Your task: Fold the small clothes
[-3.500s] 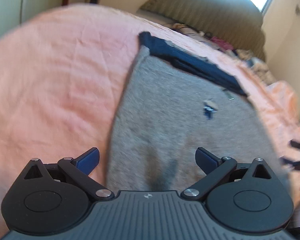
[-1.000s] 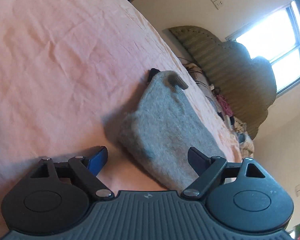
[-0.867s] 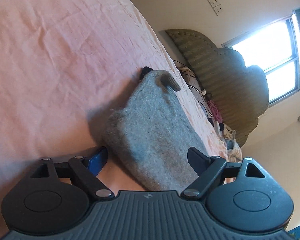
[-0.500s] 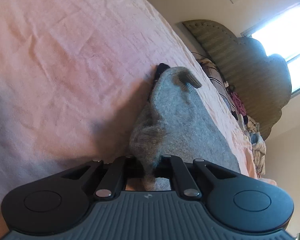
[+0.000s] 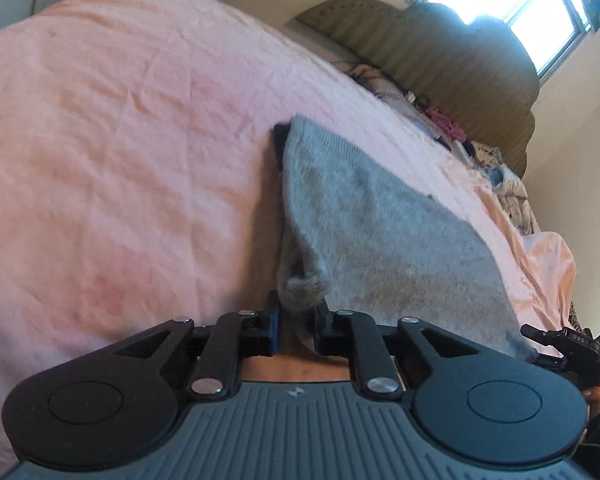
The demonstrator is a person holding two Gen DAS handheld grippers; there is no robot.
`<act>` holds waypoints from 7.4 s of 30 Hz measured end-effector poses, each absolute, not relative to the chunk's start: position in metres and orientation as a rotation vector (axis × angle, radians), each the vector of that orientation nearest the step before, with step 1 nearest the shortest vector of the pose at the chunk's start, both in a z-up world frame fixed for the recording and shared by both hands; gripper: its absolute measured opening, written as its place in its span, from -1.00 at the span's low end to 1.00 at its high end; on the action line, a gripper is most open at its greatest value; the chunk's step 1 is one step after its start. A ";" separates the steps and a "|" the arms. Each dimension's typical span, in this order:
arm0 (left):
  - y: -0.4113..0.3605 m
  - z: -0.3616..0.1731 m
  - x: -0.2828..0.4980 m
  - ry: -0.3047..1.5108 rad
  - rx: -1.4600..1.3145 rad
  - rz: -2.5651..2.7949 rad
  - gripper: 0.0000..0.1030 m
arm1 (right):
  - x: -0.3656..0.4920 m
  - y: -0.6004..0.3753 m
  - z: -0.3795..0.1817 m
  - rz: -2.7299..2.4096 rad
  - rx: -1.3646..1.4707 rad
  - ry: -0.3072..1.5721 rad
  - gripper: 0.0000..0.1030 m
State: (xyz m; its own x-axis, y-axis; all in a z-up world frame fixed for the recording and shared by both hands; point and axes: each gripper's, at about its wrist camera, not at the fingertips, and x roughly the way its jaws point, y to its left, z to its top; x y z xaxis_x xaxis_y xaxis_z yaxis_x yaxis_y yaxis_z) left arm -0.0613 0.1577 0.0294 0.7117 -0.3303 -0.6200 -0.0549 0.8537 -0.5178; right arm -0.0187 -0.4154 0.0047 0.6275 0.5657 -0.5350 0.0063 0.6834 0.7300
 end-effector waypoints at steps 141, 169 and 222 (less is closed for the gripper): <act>0.084 0.014 0.150 0.734 0.044 0.090 -0.86 | 0.195 -0.329 0.004 0.290 0.315 0.815 -0.76; 0.041 0.005 0.128 0.694 0.026 0.083 0.74 | 0.118 -0.259 0.015 0.159 0.053 0.640 0.77; 0.134 0.001 -0.088 0.605 -1.015 0.109 0.79 | 0.049 -0.266 -0.004 0.258 0.105 0.625 1.00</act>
